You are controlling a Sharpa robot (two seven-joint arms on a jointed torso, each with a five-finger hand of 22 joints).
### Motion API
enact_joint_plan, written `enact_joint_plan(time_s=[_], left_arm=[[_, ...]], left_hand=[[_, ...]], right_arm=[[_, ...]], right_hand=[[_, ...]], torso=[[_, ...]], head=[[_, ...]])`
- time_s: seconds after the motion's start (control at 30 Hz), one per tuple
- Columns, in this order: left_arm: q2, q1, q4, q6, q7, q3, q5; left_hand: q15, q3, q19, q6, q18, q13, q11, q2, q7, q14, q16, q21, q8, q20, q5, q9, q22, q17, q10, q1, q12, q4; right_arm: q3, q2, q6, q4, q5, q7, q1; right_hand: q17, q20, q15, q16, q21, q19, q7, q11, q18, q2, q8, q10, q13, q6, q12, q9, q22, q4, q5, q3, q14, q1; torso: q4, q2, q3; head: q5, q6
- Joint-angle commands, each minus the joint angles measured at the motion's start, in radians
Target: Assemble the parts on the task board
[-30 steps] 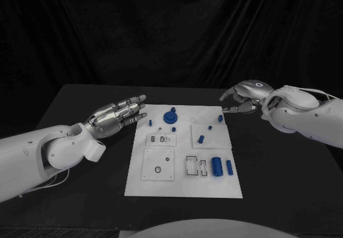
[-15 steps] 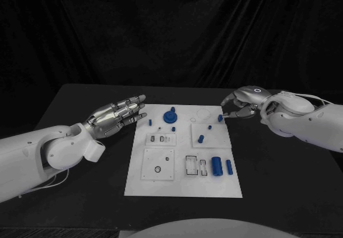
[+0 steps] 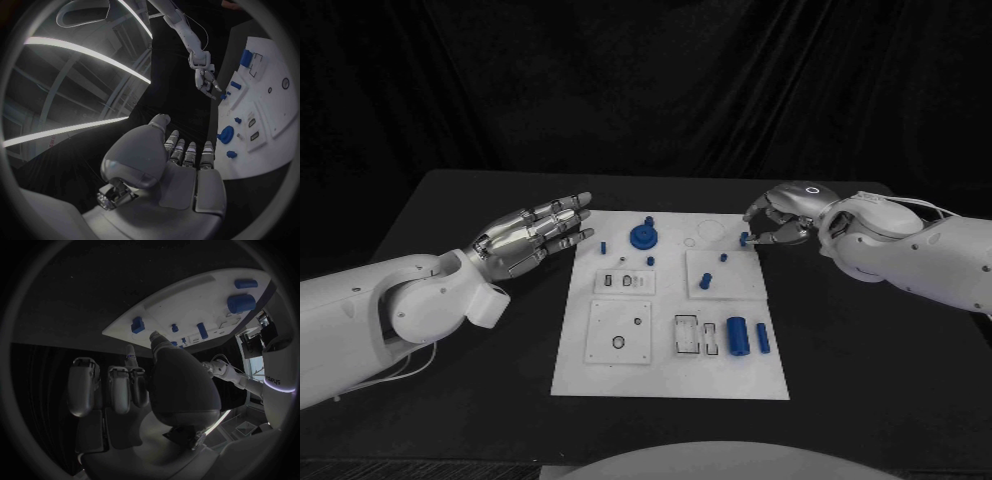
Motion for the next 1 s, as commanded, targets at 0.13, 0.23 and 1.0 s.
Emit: enact_joint_plan(time_s=[0.13,0.23,1.0], left_arm=[[0.0,-0.002,0.003,0.017,0.013,0.001,0.001],[0.001,-0.002,0.002,0.019,0.013,0.001,0.001],[0.003,-0.003,-0.001,0.029,0.009,0.001,0.001]], left_hand=[[0.006,0.006,-0.003,-0.004,0.009,0.001,0.008,-0.005,0.009,0.002,0.004,-0.001,0.003,0.006,0.005,0.0,0.001,0.001,-0.002,-0.008,0.006,-0.003],[0.006,0.006,-0.003,-0.004,0.009,0.001,0.008,-0.005,0.009,0.002,0.004,-0.001,0.003,0.006,0.005,0.0,0.001,0.001,-0.002,-0.008,0.006,-0.003],[0.006,0.009,-0.003,-0.005,0.009,0.002,0.012,-0.005,0.012,0.003,0.004,-0.001,0.003,0.007,0.005,0.0,0.001,0.001,-0.001,-0.008,0.008,-0.005]], right_arm=[[0.001,0.006,-0.019,-0.007,-0.006,-0.037,-0.007],[0.001,0.009,-0.014,-0.01,-0.006,-0.041,-0.011],[0.001,0.037,-0.004,-0.047,-0.006,-0.048,-0.033]], right_hand=[[0.263,0.007,0.012,0.003,-0.006,0.001,0.003,0.011,0.007,0.007,0.006,0.105,0.263,0.007,0.004,0.007,0.192,-0.001,0.026,0.009,0.105,0.019],[0.263,0.009,0.013,0.003,-0.007,0.002,0.004,0.012,0.007,0.012,0.008,0.105,0.263,0.01,0.004,0.013,0.192,-0.004,0.05,0.014,0.105,0.031],[0.263,0.01,0.013,0.003,-0.012,0.001,0.005,0.012,0.008,0.018,0.014,0.105,0.263,0.015,0.004,0.027,0.192,-0.011,0.083,0.021,0.105,0.061]], torso=[[-0.0001,-0.001,0.0004],[-0.0001,0.0,0.0008],[0.0001,0.0,0.0008]], head=[[0.0,-0.001],[0.0,0.0],[0.002,-0.003]])
